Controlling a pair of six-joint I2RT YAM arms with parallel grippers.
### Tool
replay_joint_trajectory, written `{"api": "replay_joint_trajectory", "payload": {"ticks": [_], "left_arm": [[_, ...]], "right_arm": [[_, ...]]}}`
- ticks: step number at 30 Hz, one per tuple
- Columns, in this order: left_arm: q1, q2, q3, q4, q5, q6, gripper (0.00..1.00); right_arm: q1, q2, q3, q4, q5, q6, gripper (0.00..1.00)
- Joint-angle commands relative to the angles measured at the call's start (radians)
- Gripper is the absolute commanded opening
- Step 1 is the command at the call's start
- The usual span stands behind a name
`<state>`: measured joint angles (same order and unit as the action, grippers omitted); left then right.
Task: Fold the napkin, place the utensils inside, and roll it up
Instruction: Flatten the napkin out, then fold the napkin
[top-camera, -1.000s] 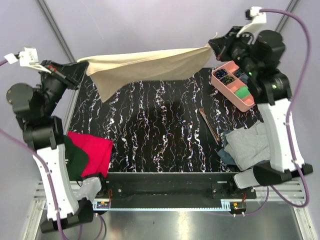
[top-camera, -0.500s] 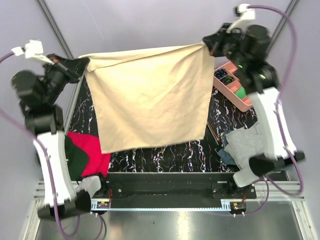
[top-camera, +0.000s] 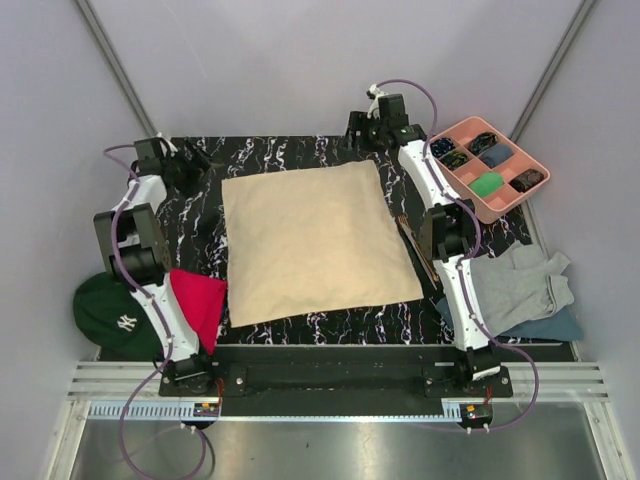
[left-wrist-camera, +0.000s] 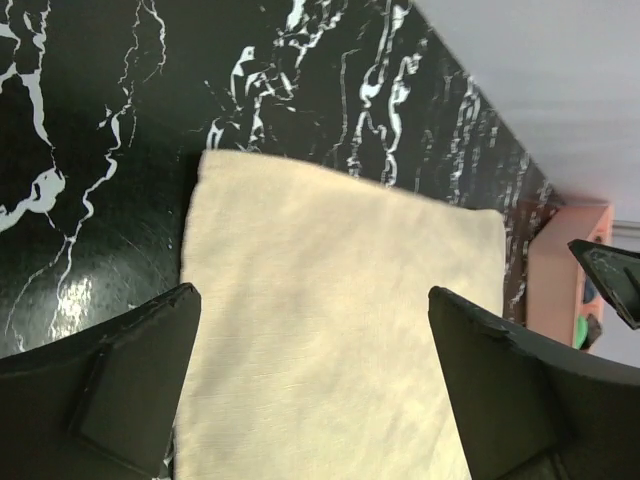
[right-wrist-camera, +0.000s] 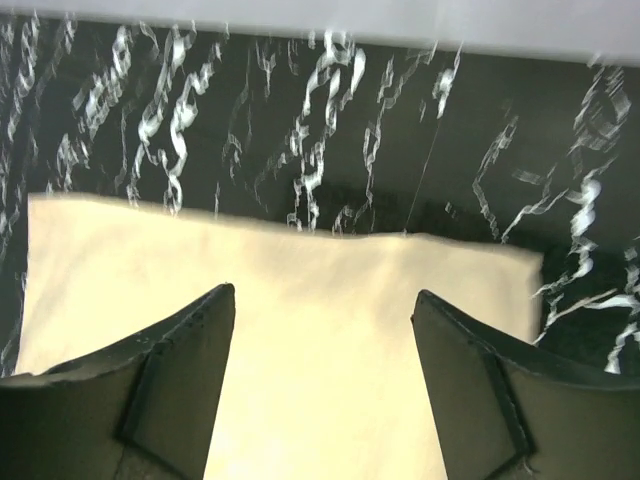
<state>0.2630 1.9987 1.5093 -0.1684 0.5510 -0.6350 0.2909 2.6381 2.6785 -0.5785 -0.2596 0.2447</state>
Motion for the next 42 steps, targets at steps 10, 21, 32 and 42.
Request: {"api": "replay_joint_trajectory", "payload": {"ticks": [10, 21, 32, 42], "left_arm": [[-0.122, -0.351, 0.016, -0.158, -0.175, 0.23, 0.99], [-0.174, -0.659, -0.278, -0.309, -0.326, 0.394, 0.99], [-0.173, -0.713, -0.274, -0.312, -0.275, 0.391, 0.99], [-0.173, -0.704, -0.267, -0.31, -0.218, 0.38, 0.99]], "right_arm": [[-0.009, -0.689, -0.781, 0.057, -0.055, -0.006, 0.81], [-0.013, -1.251, -1.606, 0.006, 0.098, 0.231, 0.76], [-0.122, -1.304, -1.885, -0.052, 0.137, 0.361, 0.59], [-0.216, -1.281, -1.913, -0.043, 0.198, 0.363, 0.45]]}}
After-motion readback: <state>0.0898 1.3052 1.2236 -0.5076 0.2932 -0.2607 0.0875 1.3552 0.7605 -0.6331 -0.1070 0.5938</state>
